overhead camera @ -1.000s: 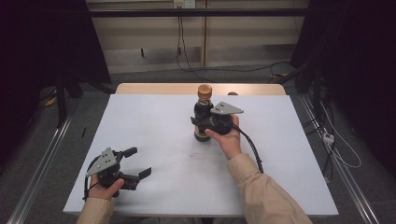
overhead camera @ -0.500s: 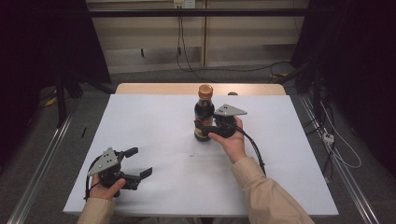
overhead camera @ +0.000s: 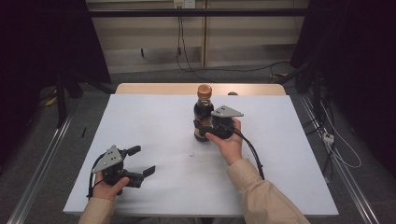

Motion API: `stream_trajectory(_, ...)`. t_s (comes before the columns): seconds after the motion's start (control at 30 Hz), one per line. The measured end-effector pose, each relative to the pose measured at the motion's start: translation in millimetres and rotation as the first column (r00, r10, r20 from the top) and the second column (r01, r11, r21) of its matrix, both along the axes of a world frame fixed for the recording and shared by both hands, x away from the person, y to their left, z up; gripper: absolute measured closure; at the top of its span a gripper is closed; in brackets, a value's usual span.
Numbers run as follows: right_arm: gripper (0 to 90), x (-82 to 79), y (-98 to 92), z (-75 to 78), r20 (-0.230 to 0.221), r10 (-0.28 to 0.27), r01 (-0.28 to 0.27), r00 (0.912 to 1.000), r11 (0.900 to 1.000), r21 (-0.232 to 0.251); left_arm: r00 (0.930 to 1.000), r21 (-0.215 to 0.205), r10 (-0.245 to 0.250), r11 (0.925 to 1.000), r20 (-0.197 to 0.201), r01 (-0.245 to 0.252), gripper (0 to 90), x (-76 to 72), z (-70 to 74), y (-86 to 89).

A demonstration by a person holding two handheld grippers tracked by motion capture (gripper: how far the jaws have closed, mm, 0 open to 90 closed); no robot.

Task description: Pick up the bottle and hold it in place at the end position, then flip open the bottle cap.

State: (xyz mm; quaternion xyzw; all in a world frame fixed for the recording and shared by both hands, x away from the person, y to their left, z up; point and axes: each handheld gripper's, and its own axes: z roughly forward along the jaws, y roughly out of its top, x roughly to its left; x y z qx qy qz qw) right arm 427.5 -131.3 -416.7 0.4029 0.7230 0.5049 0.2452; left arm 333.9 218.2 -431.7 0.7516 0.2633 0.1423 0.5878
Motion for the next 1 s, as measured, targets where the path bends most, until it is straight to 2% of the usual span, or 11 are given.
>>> stream_trajectory(0.1,31.4,-1.4,3.0,-0.9,0.008,-0.023,0.023,0.9997,1.0,0.005,0.9999,0.007,0.012,0.9999,-0.005,-0.012,3.4,4.0,5.4,-5.1)
stream_trajectory(0.4,31.3,-3.1,2.2,-2.6,0.012,-0.031,0.031,0.9995,0.999,0.016,0.9989,0.027,0.03,0.9992,-0.037,-0.029,3.7,14.5,15.5,-19.0)
stream_trajectory(0.73,31.3,-5.3,2.3,-4.6,0.021,-0.043,0.043,0.9988,0.999,0.026,0.9975,-0.004,0.025,0.9997,-0.067,-0.026,3.6,22.9,27.4,-26.4)
stream_trajectory(0.9,31.2,-4.7,1.7,-5.2,0.021,-0.038,0.037,0.9991,0.999,0.035,0.9981,-0.013,0.022,0.9997,-0.057,-0.023,3.6,27.2,34.7,-29.4)
stream_trajectory(1.0,31.1,-4.4,0.8,-5.9,0.024,-0.031,0.03,0.9992,0.999,0.037,0.9972,-0.017,0.015,0.9997,-0.073,-0.016,5.0,29.5,38.7,-31.8)
